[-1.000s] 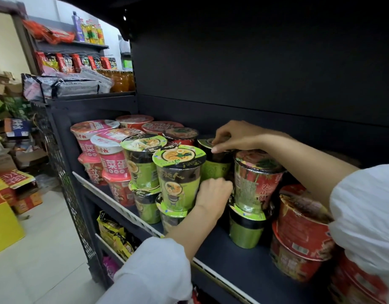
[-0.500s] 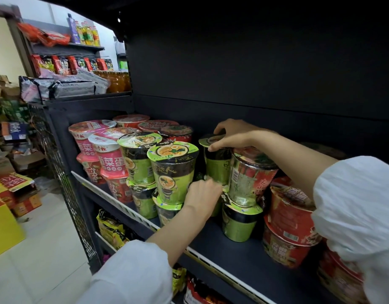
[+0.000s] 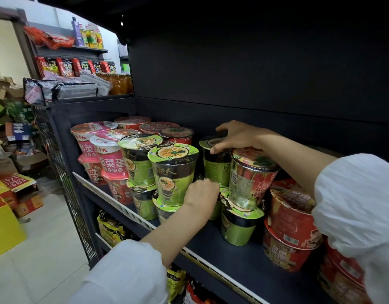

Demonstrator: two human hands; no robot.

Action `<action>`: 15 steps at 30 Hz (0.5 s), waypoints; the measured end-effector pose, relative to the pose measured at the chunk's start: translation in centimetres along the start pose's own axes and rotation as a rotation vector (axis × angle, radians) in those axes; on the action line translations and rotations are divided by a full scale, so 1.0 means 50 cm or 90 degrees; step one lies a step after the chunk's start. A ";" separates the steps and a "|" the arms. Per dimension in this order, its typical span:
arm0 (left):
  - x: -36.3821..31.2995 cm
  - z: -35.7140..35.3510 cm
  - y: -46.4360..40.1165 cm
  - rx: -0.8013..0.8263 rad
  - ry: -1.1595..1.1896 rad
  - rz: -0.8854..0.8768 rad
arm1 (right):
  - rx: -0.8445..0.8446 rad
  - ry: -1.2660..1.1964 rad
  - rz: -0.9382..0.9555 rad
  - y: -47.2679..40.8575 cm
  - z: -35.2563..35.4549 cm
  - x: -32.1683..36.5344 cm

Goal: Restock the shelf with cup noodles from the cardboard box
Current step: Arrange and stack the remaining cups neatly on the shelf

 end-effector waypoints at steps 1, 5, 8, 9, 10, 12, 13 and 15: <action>0.000 -0.002 -0.003 0.012 0.000 0.003 | 0.001 -0.003 0.001 -0.001 0.000 0.000; 0.003 -0.021 -0.010 0.044 -0.024 0.018 | -0.005 -0.046 -0.003 -0.001 0.002 -0.001; 0.002 -0.019 -0.013 0.012 -0.040 0.007 | -0.008 -0.055 -0.007 -0.002 -0.001 -0.002; -0.001 -0.014 -0.013 -0.003 -0.046 -0.004 | -0.006 -0.045 -0.010 -0.002 -0.001 -0.002; -0.004 -0.009 -0.011 -0.017 -0.053 -0.017 | 0.002 -0.032 -0.014 -0.003 -0.002 -0.003; -0.014 -0.001 -0.004 -0.036 -0.072 -0.047 | 0.031 -0.015 -0.028 -0.005 -0.009 -0.008; -0.018 0.001 -0.001 -0.040 -0.080 -0.057 | 0.043 -0.015 -0.034 -0.005 -0.012 -0.011; -0.018 0.003 0.001 -0.045 -0.083 -0.057 | 0.038 -0.023 -0.039 -0.007 -0.012 -0.017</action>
Point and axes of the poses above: each hand's wrist, its own y-axis away from the middle knuckle, its own z-axis out of the back of the hand, x = y × z, the point moved 10 cm from there along -y, towards the middle knuckle, and after that the axes turned 1 degree about x, right-handed, at the moved point
